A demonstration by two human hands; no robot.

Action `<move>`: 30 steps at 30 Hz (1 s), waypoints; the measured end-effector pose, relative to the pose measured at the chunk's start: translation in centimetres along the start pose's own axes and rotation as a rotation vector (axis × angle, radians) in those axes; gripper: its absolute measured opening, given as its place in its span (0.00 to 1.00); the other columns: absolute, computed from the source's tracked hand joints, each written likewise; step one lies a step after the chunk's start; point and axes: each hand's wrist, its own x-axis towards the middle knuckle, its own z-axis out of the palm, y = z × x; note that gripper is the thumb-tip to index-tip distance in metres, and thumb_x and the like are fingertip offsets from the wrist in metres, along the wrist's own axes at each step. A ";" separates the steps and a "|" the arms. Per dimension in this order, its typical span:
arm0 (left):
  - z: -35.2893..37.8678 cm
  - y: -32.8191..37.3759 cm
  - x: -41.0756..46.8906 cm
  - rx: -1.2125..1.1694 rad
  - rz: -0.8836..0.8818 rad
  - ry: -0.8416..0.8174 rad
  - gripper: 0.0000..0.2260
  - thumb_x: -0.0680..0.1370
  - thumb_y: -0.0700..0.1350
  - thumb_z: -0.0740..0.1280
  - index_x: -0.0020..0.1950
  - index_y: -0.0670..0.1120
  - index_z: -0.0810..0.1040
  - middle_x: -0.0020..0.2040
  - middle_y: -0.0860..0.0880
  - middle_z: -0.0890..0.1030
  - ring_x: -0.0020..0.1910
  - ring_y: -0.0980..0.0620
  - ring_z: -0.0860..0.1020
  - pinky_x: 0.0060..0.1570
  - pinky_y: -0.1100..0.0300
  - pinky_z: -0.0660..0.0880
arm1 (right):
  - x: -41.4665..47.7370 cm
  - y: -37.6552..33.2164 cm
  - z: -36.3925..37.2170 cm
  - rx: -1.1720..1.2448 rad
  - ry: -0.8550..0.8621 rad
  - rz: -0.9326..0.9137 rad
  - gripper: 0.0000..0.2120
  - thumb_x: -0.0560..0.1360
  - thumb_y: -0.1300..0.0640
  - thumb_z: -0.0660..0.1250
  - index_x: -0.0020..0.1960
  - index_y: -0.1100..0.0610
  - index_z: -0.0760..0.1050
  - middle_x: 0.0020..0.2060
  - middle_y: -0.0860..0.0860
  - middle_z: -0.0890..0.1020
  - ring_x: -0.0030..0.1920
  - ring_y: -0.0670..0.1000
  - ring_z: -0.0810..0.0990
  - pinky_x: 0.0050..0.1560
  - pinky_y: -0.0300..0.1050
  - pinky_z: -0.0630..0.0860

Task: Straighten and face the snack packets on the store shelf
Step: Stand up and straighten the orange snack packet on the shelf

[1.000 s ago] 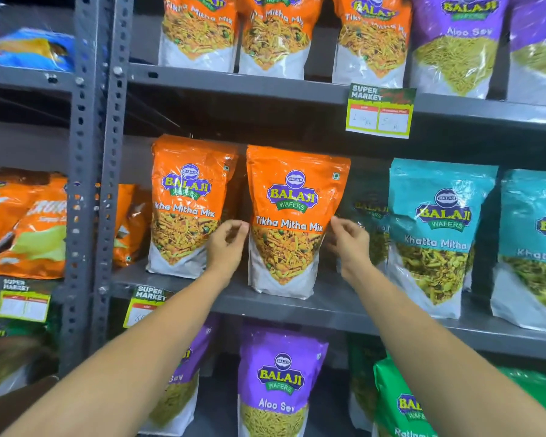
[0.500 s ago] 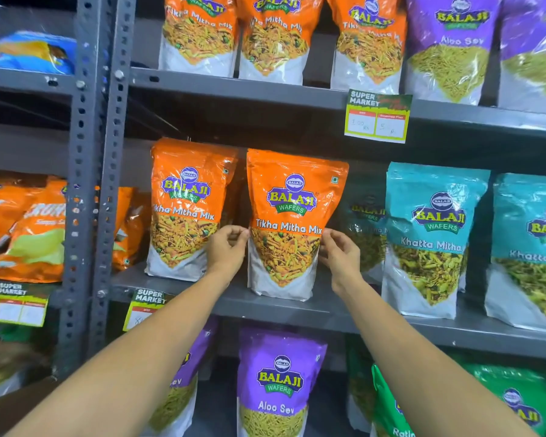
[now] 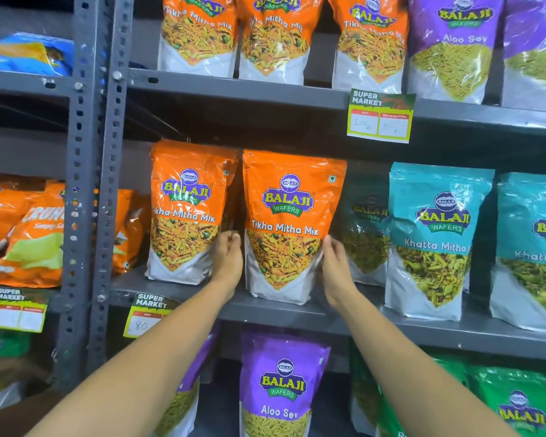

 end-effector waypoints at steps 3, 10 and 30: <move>1.1 -1.2 -1.0 0.044 -0.050 -0.181 0.27 0.80 0.61 0.48 0.76 0.50 0.59 0.77 0.47 0.62 0.75 0.46 0.61 0.71 0.52 0.57 | -0.9 1.9 0.8 -0.027 -0.051 -0.007 0.16 0.78 0.39 0.54 0.54 0.46 0.74 0.49 0.41 0.82 0.49 0.37 0.80 0.45 0.33 0.75; 0.8 -1.9 -0.4 0.088 -0.040 -0.249 0.32 0.77 0.65 0.48 0.77 0.52 0.53 0.78 0.47 0.59 0.76 0.46 0.58 0.71 0.53 0.54 | -0.3 2.1 1.4 -0.068 -0.059 -0.024 0.18 0.78 0.39 0.54 0.54 0.49 0.76 0.50 0.45 0.83 0.51 0.41 0.81 0.48 0.38 0.77; 7.4 -0.9 -10.0 0.123 0.762 -0.156 0.12 0.75 0.51 0.62 0.39 0.43 0.72 0.34 0.48 0.73 0.35 0.49 0.72 0.38 0.57 0.69 | -6.3 0.0 -13.7 -0.793 0.522 -0.814 0.14 0.73 0.58 0.66 0.32 0.60 0.67 0.31 0.53 0.69 0.38 0.53 0.68 0.41 0.46 0.65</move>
